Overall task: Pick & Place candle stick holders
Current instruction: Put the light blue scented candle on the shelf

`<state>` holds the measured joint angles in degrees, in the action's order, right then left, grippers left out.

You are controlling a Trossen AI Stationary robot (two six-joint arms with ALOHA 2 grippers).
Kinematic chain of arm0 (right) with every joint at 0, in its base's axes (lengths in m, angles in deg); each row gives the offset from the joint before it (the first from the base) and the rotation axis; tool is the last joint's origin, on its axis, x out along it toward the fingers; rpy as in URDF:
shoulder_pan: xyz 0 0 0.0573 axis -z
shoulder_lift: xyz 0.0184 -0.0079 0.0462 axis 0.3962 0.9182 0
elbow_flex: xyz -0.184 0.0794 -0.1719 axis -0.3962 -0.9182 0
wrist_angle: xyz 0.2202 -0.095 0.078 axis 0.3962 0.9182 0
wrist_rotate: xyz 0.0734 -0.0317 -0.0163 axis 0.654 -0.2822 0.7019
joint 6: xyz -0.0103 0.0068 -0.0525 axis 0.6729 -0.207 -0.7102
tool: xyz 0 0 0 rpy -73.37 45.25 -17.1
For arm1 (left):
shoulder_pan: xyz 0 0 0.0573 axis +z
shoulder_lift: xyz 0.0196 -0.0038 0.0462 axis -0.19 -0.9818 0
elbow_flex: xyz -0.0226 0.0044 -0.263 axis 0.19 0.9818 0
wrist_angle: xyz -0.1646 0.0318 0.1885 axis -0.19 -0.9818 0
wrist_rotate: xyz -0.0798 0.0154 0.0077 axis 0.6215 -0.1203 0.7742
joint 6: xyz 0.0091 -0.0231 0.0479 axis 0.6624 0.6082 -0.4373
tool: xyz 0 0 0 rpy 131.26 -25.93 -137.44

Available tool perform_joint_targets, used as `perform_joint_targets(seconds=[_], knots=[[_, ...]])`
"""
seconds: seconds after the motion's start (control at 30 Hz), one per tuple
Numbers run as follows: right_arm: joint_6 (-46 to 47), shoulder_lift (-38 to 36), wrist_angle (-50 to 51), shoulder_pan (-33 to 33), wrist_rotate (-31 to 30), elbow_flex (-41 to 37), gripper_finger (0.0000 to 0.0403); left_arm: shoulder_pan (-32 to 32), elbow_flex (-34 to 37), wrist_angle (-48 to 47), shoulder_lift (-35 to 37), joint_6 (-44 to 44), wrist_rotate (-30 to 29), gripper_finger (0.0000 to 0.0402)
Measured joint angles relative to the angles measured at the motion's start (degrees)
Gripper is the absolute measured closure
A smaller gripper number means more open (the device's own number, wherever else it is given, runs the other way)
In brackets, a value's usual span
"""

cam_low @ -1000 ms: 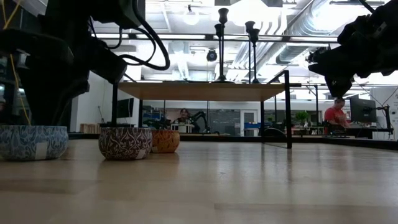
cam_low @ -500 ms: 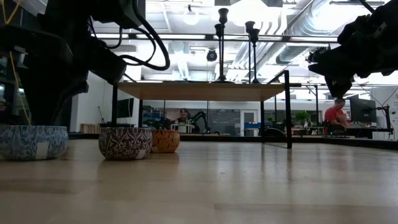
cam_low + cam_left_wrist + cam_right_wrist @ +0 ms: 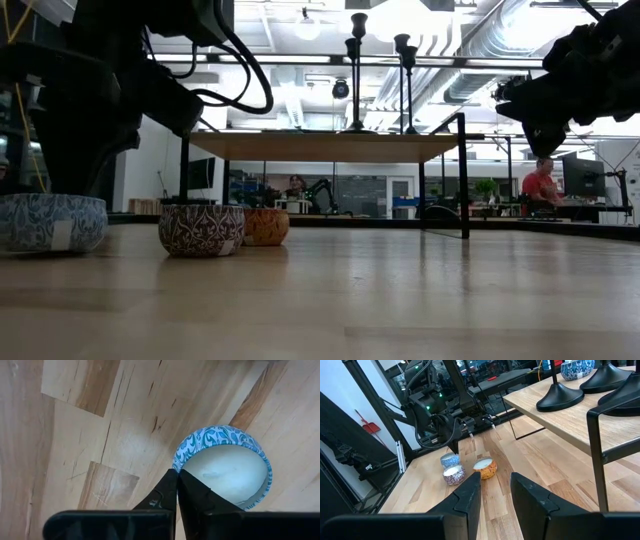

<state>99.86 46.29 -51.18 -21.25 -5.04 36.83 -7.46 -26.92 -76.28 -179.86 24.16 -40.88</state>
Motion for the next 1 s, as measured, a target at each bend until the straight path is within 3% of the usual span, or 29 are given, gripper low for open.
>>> perform_joint_targets(seconds=[0.57,0.8,1.0], knots=[[0.00,0.00,0.00,0.00,0.00,0.02,0.0304,0.00,-5.34,-6.63,0.09,9.20,2.06,0.0401],[0.00,0.00,0.00,0.02,0.00,0.00,0.0304,0.02,-11.49,-13.03,0.09,10.66,2.63,0.0401],[-0.02,-0.01,0.00,0.00,0.00,0.01,0.0304,0.04,-18.44,-19.79,0.09,10.53,-0.18,0.0401]])
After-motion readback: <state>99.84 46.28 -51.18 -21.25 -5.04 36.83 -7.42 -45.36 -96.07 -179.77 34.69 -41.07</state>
